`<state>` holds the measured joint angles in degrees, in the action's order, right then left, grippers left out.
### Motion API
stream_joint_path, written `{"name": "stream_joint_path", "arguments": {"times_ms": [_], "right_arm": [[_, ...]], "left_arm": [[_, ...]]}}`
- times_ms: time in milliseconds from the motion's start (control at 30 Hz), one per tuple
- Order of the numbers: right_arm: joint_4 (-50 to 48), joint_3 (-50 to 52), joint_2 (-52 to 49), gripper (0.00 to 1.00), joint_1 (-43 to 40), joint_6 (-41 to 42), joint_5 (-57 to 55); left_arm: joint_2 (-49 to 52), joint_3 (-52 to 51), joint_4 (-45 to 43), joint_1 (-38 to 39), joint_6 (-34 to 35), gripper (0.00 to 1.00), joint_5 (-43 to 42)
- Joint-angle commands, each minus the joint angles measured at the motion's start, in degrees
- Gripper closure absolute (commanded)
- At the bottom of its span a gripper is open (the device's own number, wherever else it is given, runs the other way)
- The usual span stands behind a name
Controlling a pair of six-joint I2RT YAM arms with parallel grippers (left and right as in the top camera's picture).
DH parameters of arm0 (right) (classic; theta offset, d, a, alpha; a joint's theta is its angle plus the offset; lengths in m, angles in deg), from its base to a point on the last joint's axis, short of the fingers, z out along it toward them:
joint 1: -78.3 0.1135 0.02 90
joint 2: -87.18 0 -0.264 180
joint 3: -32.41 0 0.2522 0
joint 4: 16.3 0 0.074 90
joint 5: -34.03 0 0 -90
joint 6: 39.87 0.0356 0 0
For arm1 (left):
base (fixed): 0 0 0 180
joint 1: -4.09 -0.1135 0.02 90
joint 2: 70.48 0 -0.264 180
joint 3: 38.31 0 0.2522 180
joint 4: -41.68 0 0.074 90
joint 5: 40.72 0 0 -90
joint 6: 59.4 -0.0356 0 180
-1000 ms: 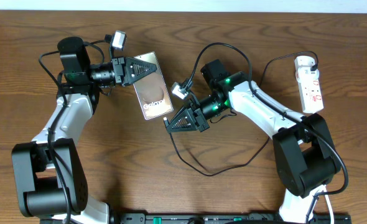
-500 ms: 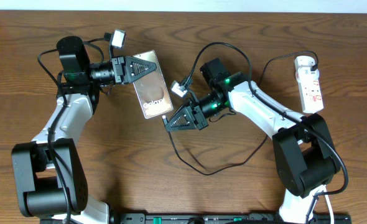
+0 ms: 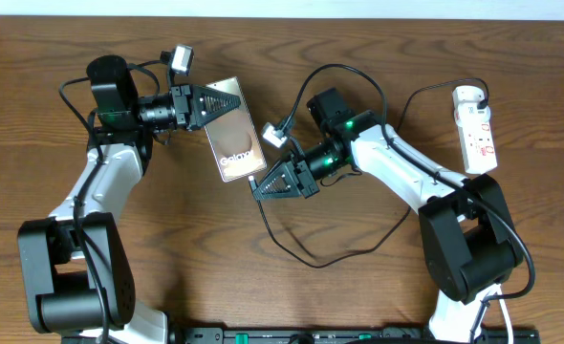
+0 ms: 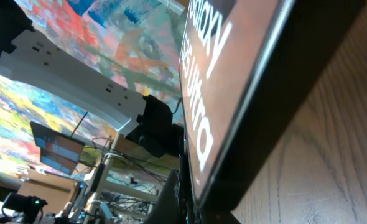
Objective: Plug charger to phone and switch on socket
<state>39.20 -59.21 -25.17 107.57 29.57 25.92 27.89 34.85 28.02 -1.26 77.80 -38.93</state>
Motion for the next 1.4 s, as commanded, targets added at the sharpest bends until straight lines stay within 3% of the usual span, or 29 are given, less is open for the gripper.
{"name": "stream_joint_path", "arguments": {"times_ms": [0, 1367], "right_arm": [[-1.53, 0.15, -0.26, 0.99, 1.2, 2.45, 2.05], [-4.74, 0.15, -0.26, 0.99, 1.2, 4.9, 1.92]], "left_arm": [[0.11, 0.42, -0.57, 0.28, 1.6, 0.93, -0.96], [0.11, 0.42, -4.55, 0.28, 3.89, 0.93, -1.79]]}}
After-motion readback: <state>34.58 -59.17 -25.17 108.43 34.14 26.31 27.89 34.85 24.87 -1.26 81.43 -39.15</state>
